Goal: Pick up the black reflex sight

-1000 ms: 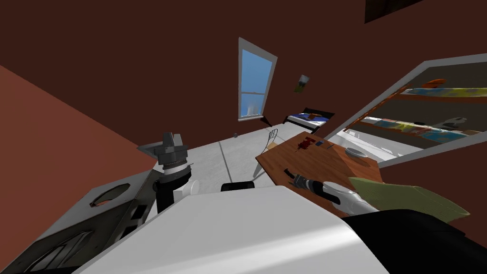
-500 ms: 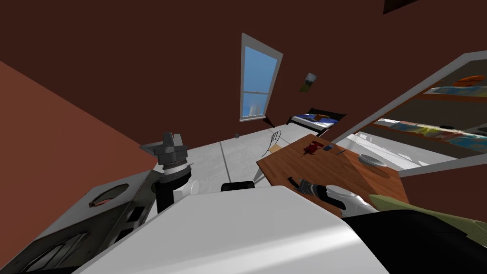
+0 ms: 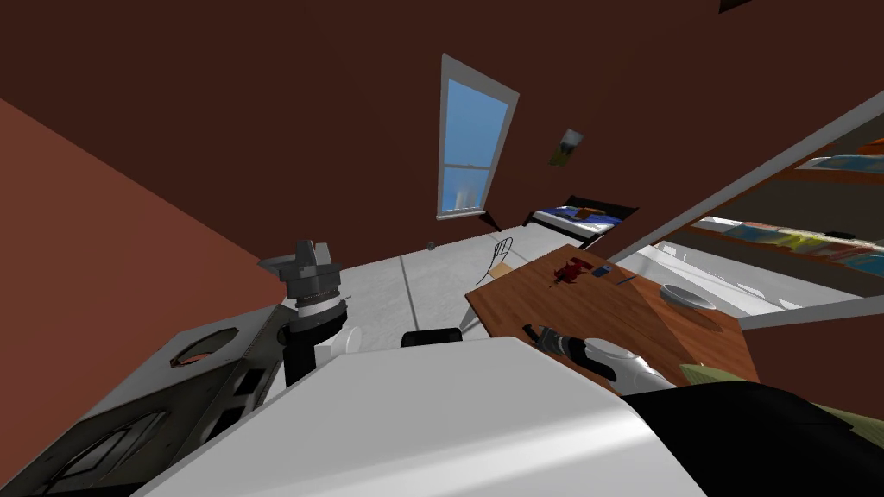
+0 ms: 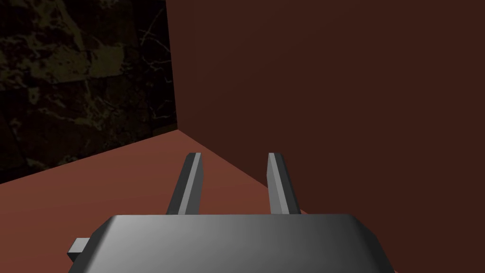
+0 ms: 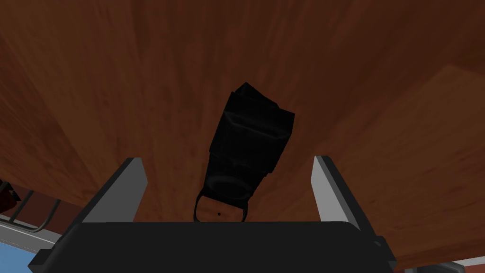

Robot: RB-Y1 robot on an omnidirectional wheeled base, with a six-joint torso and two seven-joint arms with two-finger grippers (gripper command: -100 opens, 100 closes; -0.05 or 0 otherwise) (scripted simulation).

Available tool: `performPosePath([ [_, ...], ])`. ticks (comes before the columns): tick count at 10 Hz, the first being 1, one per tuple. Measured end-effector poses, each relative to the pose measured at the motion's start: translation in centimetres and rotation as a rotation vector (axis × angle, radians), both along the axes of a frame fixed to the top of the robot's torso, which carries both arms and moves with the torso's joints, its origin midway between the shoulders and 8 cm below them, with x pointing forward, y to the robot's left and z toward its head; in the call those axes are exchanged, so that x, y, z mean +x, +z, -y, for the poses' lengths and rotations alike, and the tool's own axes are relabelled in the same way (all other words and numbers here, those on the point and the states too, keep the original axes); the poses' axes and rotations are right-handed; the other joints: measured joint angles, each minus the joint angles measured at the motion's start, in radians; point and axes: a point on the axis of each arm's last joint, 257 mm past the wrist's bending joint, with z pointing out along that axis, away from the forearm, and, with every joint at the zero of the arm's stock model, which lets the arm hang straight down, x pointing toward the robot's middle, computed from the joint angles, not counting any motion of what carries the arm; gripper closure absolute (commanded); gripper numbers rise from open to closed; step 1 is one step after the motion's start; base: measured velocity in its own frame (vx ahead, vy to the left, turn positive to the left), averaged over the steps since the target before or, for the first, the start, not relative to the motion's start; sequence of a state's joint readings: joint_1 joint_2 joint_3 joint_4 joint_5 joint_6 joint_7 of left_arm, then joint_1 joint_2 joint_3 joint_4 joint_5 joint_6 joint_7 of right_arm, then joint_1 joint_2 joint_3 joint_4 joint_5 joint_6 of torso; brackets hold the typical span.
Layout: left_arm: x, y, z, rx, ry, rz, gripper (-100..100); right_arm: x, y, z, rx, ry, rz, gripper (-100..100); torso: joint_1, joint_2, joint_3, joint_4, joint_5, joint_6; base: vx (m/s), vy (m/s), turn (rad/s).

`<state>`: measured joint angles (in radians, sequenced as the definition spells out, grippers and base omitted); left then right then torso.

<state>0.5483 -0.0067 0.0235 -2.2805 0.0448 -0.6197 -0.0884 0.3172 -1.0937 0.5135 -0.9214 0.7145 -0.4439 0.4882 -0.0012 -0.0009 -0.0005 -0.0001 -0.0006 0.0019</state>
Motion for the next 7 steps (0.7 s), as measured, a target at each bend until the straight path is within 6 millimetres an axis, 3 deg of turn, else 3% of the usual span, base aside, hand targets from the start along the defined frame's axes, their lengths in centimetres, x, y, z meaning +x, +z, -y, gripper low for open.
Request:
performPosePath([
  [4, 0.00, 0.00, 0.00, 0.000, 0.000, 0.000, 0, 0.03, 0.03, 0.04, 0.000, -0.001, 0.001, 100, 0.000, -0.001, -0.001, 0.000, -0.001, -0.001, 0.000, 0.000, 0.000],
  [5, 0.00, 0.00, 0.00, 0.000, 0.000, 0.000, 0, 0.03, 0.04, 0.05, -0.001, -0.001, 0.001, 0, 0.000, -0.001, -0.001, 0.000, -0.001, -0.001, 0.000, 0.000, 0.000],
  [6, 0.00, 0.00, 0.00, 0.000, 0.000, 0.000, 0, 0.04, 0.04, 0.05, -0.001, -0.001, 0.001, 100, 0.000, -0.001, -0.001, -0.001, -0.001, -0.001, 0.004, 0.032, -0.089],
  [7, 0.00, 0.00, 0.00, 0.000, 0.000, 0.000, 0, 0.05, 0.65, 0.33, -0.001, 0.005, 0.000, 100, 0.002, -0.001, -0.001, -0.001, 0.000, 0.000, -0.002, 0.057, -0.092],
])
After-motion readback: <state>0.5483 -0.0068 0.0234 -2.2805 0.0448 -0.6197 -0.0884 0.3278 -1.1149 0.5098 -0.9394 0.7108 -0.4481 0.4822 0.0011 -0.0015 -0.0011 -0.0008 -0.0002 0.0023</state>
